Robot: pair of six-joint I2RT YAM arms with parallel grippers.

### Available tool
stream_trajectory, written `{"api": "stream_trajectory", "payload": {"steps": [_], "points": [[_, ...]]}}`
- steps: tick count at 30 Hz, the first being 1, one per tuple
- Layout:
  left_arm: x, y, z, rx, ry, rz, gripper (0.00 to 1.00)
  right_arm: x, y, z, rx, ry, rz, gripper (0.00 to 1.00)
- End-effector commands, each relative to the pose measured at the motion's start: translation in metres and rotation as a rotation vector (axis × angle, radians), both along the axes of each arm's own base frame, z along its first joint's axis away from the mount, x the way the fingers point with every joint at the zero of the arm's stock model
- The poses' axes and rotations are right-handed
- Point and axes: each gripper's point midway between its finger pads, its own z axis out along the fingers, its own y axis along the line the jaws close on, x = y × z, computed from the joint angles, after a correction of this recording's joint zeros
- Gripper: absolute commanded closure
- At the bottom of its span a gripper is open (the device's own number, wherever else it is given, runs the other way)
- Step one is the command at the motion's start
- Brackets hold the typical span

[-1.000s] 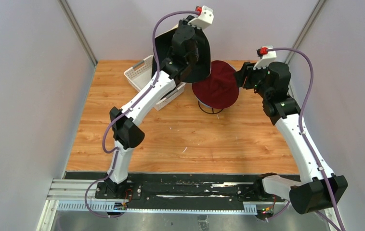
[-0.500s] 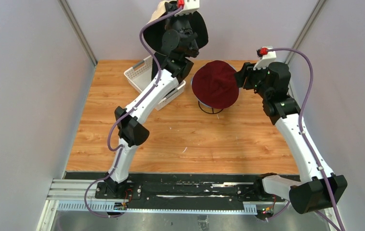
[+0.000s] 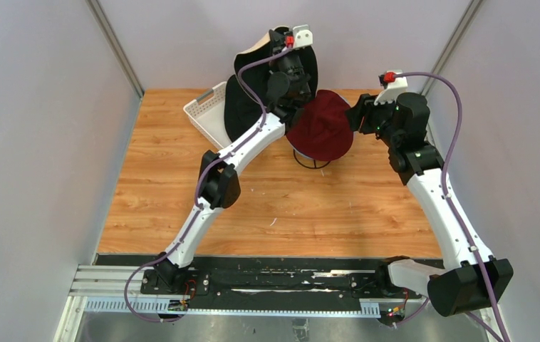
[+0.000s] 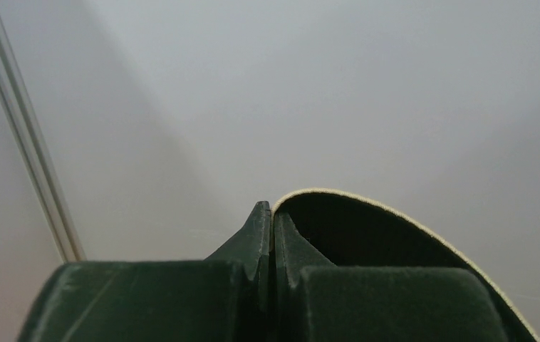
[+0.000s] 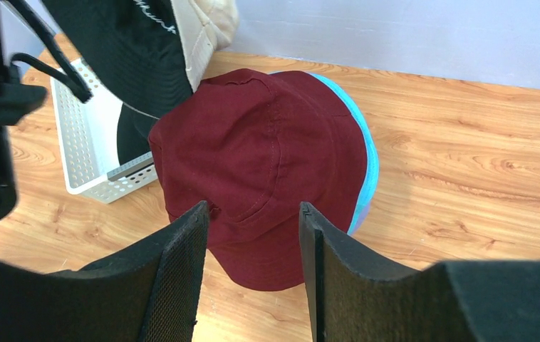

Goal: Stack the hats
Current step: Stack the hat on the hat.

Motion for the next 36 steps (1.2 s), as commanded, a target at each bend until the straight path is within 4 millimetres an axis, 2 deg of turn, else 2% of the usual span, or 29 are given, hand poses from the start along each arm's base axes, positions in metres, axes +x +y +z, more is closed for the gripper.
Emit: {"api": "stream_trajectory", "payload": {"steps": [1, 5, 8, 13, 20, 26, 31, 36], "points": [[-0.015, 0.034, 0.037, -0.196, -0.171, 0.003, 1.0, -0.001, 0.0, -0.002, 0.022, 0.01, 0.01, 0.51], [-0.006, 0.049, 0.025, -0.328, -0.196, -0.004, 1.0, 0.0, 0.002, -0.004, 0.03, 0.015, 0.023, 0.51], [-0.015, 0.053, 0.023, -0.372, -0.257, 0.009, 1.0, 0.001, 0.002, -0.008, 0.021, 0.022, 0.021, 0.51], [-0.024, 0.055, 0.037, -0.403, -0.283, -0.007, 1.0, 0.007, 0.011, -0.01, 0.031, -0.001, 0.068, 0.51], [-0.035, 0.056, 0.054, -0.391, -0.266, -0.017, 1.0, 0.033, 0.035, 0.004, 0.062, -0.06, 0.175, 0.5], [-0.04, 0.053, 0.067, -0.342, -0.229, -0.026, 1.0, 0.056, 0.048, 0.012, 0.06, -0.135, 0.232, 0.5], [-0.042, 0.048, 0.072, -0.311, -0.203, -0.049, 1.0, 0.072, 0.057, 0.023, 0.055, -0.168, 0.276, 0.5], [-0.039, 0.042, 0.07, -0.289, -0.194, -0.052, 1.0, 0.075, 0.075, 0.033, 0.051, -0.209, 0.351, 0.5]]}}
